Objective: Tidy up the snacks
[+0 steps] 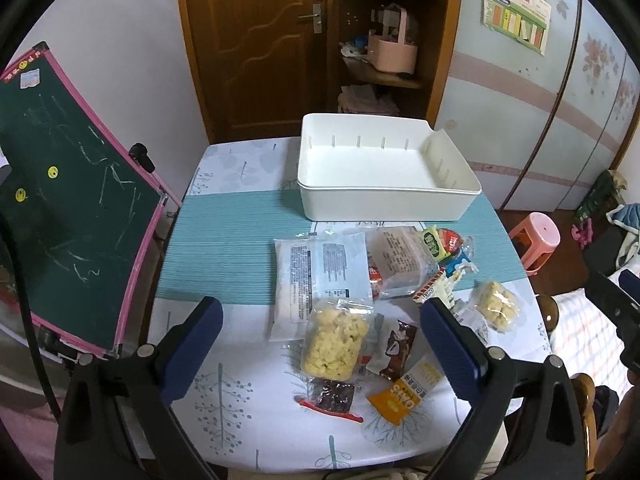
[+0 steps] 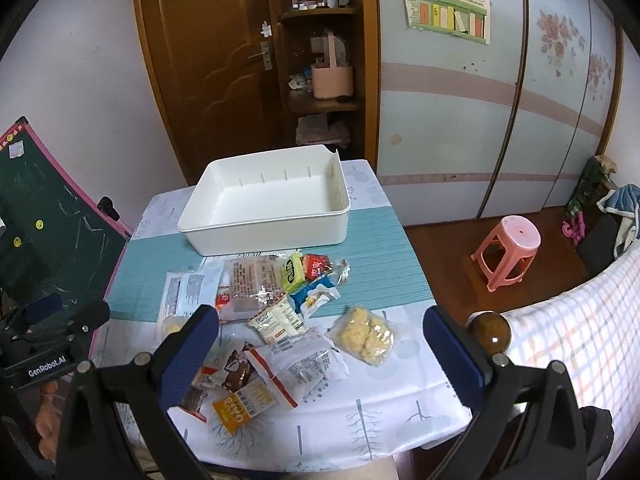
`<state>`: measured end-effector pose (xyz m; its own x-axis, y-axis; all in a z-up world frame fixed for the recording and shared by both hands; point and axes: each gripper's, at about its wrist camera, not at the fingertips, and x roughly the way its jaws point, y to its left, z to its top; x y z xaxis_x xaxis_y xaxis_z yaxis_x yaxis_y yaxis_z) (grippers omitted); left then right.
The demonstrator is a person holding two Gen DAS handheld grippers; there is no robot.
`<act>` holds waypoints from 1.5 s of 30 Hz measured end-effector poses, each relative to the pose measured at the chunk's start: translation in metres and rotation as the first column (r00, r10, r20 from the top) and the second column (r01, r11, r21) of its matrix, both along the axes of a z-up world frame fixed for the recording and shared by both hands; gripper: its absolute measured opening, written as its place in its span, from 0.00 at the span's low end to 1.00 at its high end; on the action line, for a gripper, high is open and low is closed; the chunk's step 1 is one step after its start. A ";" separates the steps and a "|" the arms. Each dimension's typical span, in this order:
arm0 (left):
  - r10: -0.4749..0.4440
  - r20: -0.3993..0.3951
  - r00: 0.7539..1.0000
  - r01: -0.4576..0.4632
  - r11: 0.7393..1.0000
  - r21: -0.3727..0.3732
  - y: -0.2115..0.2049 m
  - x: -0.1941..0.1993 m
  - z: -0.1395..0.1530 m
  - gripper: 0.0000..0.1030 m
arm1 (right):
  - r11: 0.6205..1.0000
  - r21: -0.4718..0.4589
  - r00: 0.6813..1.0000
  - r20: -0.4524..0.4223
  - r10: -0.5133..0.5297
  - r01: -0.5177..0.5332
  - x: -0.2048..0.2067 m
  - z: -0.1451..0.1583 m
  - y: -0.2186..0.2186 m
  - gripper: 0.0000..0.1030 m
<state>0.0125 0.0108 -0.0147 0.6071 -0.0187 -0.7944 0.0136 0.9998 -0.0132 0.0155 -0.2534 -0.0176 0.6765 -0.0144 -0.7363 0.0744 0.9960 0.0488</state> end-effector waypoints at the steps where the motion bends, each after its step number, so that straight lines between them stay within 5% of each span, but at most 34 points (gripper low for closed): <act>1: -0.004 0.004 1.000 0.004 1.000 0.002 -0.001 0.000 0.000 0.96 | 1.000 0.001 1.000 -0.001 0.004 -0.004 0.000 0.000 0.000 0.99; 17: -0.027 0.051 0.998 0.026 0.999 0.023 -0.003 -0.006 -0.001 0.96 | 0.998 0.036 0.998 -0.027 0.050 -0.049 -0.002 -0.007 0.016 0.98; 26: -0.103 0.003 0.995 0.103 0.993 0.059 -0.005 0.009 -0.037 0.96 | 0.998 0.046 0.992 -0.117 0.044 -0.039 0.010 -0.043 0.013 0.97; 30: -0.097 -0.037 0.995 0.100 0.990 0.099 -0.001 0.017 -0.064 0.96 | 0.999 0.049 0.985 -0.172 0.021 -0.012 0.017 -0.066 0.006 0.97; 45: -0.114 -0.248 0.962 0.105 0.993 -0.049 0.009 0.042 -0.137 0.96 | 0.994 0.107 0.942 -0.336 0.004 0.034 0.039 -0.130 -0.005 0.97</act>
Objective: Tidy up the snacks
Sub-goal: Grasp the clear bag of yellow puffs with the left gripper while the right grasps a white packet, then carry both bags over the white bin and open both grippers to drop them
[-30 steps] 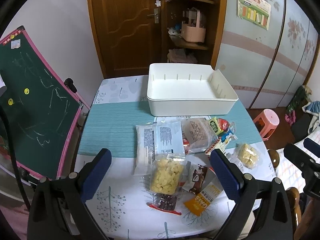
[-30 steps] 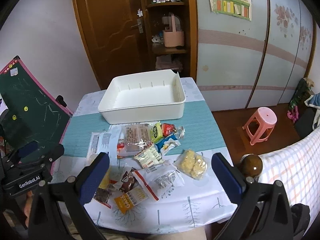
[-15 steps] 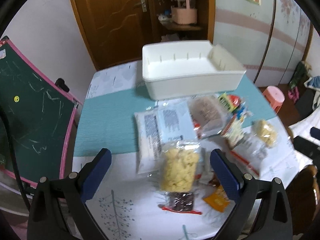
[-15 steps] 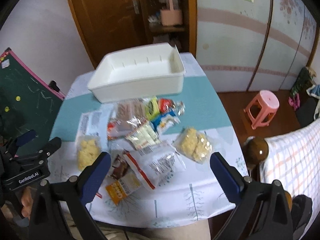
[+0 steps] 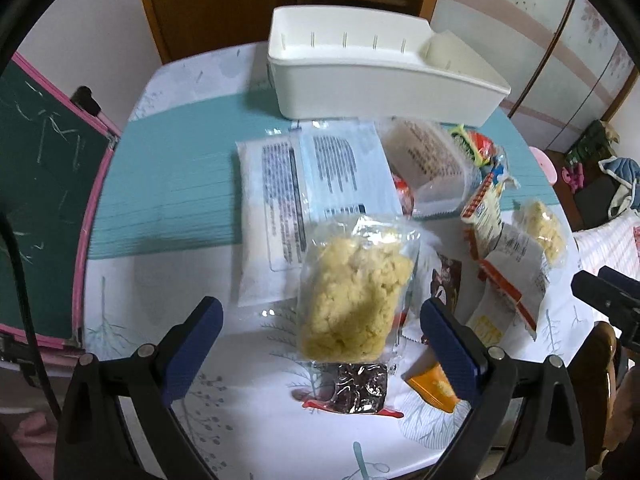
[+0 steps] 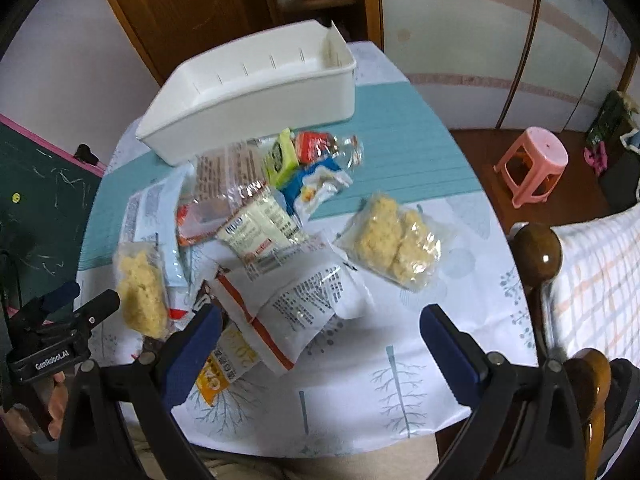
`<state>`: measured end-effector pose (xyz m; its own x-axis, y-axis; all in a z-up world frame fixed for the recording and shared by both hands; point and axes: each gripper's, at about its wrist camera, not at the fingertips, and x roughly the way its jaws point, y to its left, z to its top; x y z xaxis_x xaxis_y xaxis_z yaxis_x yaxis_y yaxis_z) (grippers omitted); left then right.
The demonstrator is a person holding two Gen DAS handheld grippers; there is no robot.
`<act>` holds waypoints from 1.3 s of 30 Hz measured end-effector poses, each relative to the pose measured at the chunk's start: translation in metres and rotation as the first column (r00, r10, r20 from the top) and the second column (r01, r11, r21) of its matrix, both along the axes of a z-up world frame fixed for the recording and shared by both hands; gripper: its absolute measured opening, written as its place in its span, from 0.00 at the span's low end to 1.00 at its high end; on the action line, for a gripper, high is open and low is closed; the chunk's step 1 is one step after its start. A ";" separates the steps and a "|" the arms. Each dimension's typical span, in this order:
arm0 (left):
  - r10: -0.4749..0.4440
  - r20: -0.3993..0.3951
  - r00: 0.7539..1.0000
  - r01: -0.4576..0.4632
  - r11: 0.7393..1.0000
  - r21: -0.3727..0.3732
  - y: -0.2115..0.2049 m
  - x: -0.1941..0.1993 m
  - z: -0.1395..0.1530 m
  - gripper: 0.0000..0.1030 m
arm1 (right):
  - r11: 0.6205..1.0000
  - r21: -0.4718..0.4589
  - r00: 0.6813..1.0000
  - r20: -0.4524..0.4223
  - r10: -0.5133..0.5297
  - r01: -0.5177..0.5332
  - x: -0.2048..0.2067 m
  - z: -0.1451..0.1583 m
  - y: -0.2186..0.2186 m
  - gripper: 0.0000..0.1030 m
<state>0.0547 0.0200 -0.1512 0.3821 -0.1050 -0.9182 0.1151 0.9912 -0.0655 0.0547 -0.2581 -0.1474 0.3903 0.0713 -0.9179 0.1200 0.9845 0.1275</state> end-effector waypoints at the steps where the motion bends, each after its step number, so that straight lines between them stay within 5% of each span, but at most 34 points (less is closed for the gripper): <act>1: -0.001 -0.008 1.000 0.001 1.000 -0.005 -0.001 0.001 -0.003 0.96 | 1.000 0.004 1.000 -0.011 0.001 -0.001 0.002 -0.004 0.000 0.97; 13: 0.026 -0.092 0.995 -0.027 0.999 -0.017 -0.012 0.020 -0.042 0.96 | 0.999 0.047 0.991 -0.132 -0.008 0.014 0.032 -0.052 0.003 0.93; 21: 0.072 -0.136 0.988 -0.076 0.997 -0.027 -0.010 0.027 -0.062 0.95 | 0.999 0.045 0.991 -0.137 0.007 -0.001 0.042 -0.064 0.013 0.93; 23: 0.069 -0.135 0.988 -0.073 0.997 -0.020 -0.012 0.025 -0.064 0.90 | 0.999 0.031 0.991 -0.130 0.013 -0.009 0.043 -0.065 0.016 0.93; 27: 0.053 -0.136 0.989 -0.054 0.999 -0.005 -0.017 0.020 -0.069 0.65 | 1.000 0.016 0.992 -0.120 0.027 -0.026 0.041 -0.065 0.020 0.90; 30: 0.037 -0.119 0.992 -0.035 0.999 0.020 -0.023 0.016 -0.067 0.55 | 0.999 0.027 0.993 -0.113 0.038 -0.035 0.040 -0.065 0.025 0.85; 34: 0.041 -0.120 0.992 -0.041 0.999 0.002 -0.022 0.012 -0.066 0.54 | 0.997 0.051 0.994 -0.086 0.062 -0.058 0.035 -0.060 0.029 0.66; 39: 0.043 -0.080 0.996 -0.043 0.999 -0.003 -0.017 0.007 -0.047 0.54 | 0.996 0.039 0.995 -0.061 0.078 -0.076 0.031 -0.051 0.036 0.55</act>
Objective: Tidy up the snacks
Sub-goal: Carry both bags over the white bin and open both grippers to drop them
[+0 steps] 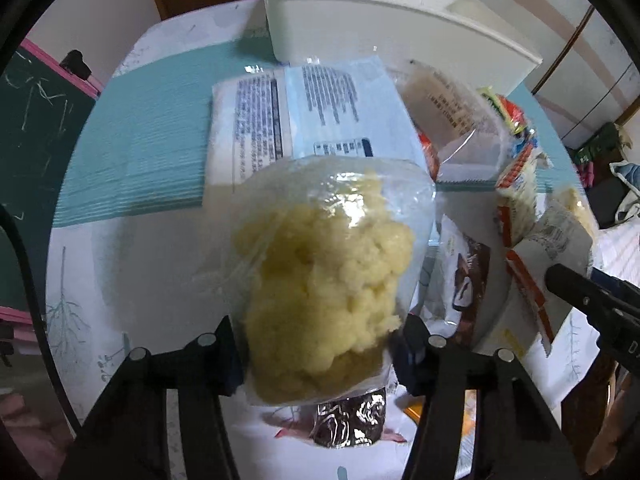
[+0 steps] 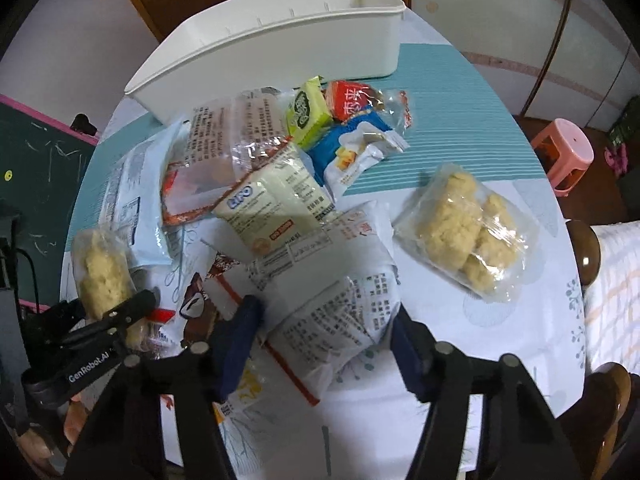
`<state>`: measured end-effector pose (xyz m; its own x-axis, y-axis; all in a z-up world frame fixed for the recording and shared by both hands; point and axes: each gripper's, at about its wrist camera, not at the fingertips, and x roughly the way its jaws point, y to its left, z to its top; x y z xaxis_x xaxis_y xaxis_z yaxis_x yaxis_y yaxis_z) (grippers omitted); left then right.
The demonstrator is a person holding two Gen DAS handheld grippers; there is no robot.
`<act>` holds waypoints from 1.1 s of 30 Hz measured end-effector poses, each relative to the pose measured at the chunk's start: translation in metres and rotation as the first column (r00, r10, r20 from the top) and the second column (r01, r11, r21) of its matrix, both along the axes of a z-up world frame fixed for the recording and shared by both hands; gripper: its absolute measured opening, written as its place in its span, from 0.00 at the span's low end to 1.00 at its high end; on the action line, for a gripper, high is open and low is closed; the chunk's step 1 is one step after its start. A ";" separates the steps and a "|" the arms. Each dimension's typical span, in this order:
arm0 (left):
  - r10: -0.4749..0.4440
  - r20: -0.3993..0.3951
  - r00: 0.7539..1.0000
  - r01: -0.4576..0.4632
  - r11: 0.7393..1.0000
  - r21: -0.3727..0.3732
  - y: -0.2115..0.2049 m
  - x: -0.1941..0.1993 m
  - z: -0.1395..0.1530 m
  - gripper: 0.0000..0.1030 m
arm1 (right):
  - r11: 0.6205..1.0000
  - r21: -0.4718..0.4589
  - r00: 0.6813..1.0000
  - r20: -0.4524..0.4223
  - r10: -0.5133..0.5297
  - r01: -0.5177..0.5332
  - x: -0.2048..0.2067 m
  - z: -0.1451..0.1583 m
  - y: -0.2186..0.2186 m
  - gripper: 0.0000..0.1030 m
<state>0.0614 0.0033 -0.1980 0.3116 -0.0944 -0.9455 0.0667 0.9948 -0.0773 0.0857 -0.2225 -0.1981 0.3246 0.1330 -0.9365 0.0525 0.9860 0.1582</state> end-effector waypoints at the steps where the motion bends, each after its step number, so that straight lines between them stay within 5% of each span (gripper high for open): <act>1: 0.000 0.008 1.000 0.000 1.000 -0.004 0.007 0.001 0.006 0.54 | 1.000 0.007 1.000 0.008 0.003 -0.004 -0.001 0.003 0.000 0.55; 16: -0.024 0.233 0.972 0.028 1.000 -0.014 0.014 -0.014 0.114 0.54 | 0.997 0.015 0.965 0.252 0.069 -0.075 -0.024 0.105 -0.004 0.55; 25: -0.091 0.427 0.900 0.082 0.996 0.039 -0.007 0.031 0.212 0.54 | 0.991 -0.076 0.892 0.432 0.133 -0.111 0.020 0.196 0.007 0.55; 33: -0.074 0.539 0.839 0.037 0.996 0.080 -0.022 0.091 0.262 0.54 | 0.994 -0.098 0.846 0.525 0.087 -0.041 0.097 0.246 0.006 0.56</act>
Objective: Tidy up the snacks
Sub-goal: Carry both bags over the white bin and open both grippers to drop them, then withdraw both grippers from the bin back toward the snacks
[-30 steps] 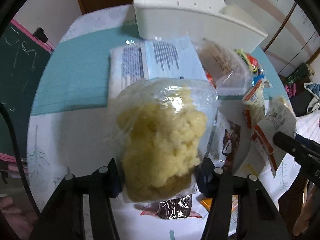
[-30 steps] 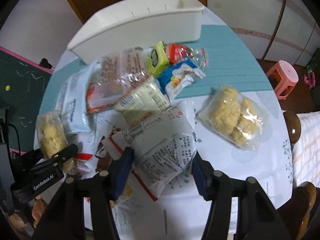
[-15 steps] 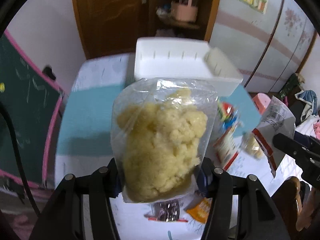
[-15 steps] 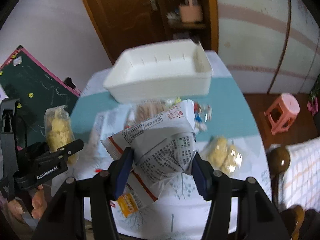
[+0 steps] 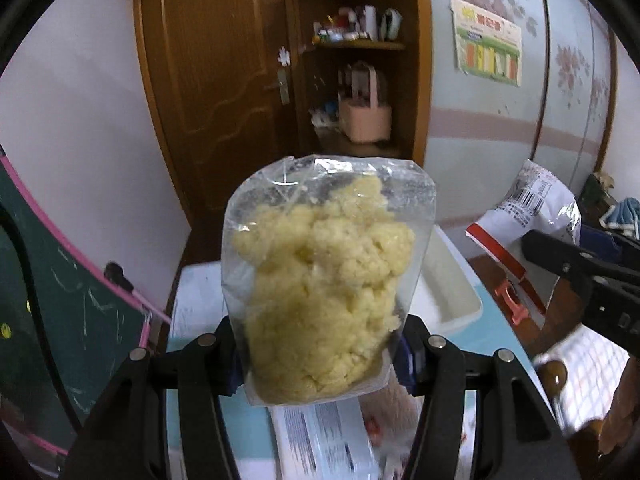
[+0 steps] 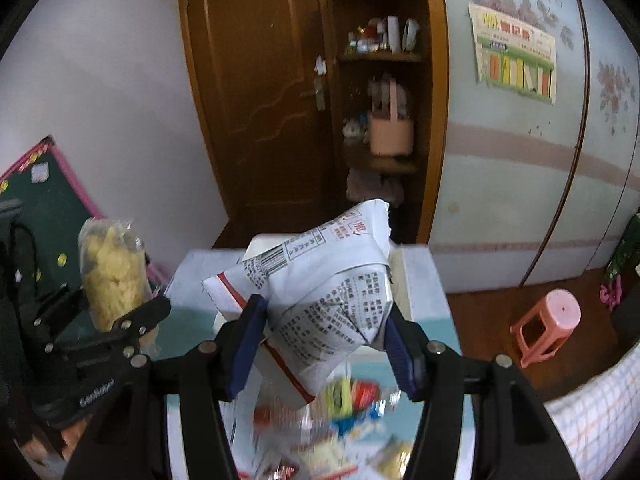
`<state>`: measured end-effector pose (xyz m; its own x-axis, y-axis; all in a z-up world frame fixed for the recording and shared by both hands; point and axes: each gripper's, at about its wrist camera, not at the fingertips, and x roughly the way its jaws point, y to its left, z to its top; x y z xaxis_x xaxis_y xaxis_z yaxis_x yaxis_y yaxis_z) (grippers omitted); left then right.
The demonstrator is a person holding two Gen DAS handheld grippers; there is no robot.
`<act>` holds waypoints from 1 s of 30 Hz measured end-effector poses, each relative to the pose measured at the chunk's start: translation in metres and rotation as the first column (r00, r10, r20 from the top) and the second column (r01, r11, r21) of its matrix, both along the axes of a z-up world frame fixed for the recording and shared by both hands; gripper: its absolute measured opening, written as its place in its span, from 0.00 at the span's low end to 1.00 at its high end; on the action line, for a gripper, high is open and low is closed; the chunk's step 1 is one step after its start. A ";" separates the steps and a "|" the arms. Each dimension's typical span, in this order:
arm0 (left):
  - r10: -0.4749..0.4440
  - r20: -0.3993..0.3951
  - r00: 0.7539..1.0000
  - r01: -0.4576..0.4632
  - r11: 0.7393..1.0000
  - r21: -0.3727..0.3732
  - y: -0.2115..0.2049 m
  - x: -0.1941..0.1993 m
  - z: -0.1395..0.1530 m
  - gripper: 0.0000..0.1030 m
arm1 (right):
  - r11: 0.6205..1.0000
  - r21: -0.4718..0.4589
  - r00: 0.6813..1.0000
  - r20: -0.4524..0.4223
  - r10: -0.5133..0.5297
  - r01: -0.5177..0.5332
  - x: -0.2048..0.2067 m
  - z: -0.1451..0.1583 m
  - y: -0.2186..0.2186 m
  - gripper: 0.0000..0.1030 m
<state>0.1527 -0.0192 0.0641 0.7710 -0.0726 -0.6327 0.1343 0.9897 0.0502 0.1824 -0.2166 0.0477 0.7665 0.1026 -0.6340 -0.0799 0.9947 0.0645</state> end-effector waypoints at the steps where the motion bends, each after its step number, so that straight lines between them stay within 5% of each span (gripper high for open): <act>1: 0.005 0.013 1.000 -0.005 1.000 0.001 -0.001 0.008 0.003 0.54 | 1.000 0.003 1.000 -0.001 -0.007 0.007 0.007 0.001 -0.001 0.56; 6: 0.051 0.037 0.998 -0.051 0.999 0.012 -0.003 0.055 0.001 0.54 | 0.999 0.019 0.998 -0.047 -0.044 0.045 0.056 -0.006 -0.009 0.56; 17: 0.072 -0.098 0.993 -0.071 0.997 0.014 -0.012 0.142 -0.056 0.54 | 0.995 -0.034 0.980 -0.176 -0.096 0.092 0.130 -0.057 -0.007 0.60; 18: 0.068 -0.108 0.992 -0.066 0.998 0.016 -0.013 0.147 -0.061 0.57 | 0.995 -0.040 0.977 -0.192 -0.093 0.087 0.135 -0.063 -0.006 0.63; 21: 0.066 -0.114 0.991 -0.064 0.998 0.020 -0.014 0.153 -0.069 0.87 | 0.996 -0.040 0.972 -0.221 -0.086 0.079 0.143 -0.075 -0.007 0.65; 30: 0.060 -0.050 0.997 -0.064 0.995 -0.075 -0.004 0.140 -0.058 0.87 | 0.998 0.014 0.973 -0.222 -0.060 0.064 0.133 -0.088 -0.011 0.66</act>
<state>0.2922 -0.0233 0.0057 0.7448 -0.0750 -0.6631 0.0732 0.9969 -0.0305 0.3154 -0.2274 -0.0405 0.6129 0.0740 -0.7867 0.0006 0.9956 0.0941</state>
